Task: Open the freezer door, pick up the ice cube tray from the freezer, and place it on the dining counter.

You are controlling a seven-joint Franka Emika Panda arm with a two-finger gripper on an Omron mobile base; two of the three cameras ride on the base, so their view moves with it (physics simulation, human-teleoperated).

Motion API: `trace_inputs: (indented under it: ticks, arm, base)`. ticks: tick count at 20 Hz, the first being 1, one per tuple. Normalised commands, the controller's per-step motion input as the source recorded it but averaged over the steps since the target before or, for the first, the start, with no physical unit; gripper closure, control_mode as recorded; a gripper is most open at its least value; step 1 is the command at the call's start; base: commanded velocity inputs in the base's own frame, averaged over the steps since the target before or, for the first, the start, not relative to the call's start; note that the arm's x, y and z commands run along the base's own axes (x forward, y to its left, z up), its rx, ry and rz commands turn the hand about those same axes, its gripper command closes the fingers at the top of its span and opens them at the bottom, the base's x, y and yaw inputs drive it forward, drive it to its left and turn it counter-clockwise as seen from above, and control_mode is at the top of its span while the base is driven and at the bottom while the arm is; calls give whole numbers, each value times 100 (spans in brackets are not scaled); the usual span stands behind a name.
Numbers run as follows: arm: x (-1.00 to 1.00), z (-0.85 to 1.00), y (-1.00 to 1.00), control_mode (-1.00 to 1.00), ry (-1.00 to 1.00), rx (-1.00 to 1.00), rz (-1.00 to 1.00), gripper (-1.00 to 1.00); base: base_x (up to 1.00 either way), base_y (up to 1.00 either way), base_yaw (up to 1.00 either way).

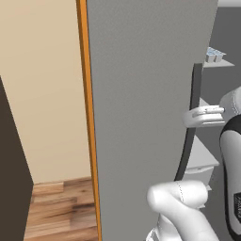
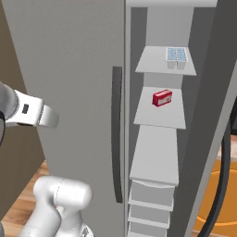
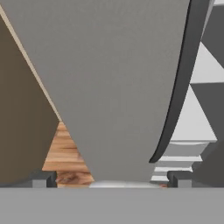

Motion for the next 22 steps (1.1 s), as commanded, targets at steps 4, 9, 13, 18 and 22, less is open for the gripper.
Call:
trace_inputs:
  ticks: [4, 9, 13, 18, 22]
  arm:
    - [-4, -1, 0, -100, 0, -2, 0, -100]
    - [-9, 0, -1, -100, 7, -6, 0, -100]
    - [-1, 0, 0, -100, 17, -5, 0, -100]
    - [0, 0, -4, -100, 10, -3, 0, -100]
    - [0, -9, -8, -100, 0, 0, 0, -100]
  base:
    - [0, 0, 0]
    - [0, 0, 0]
    - [0, 0, 0]
    - [0, 0, 0]
    - [0, 0, 0]
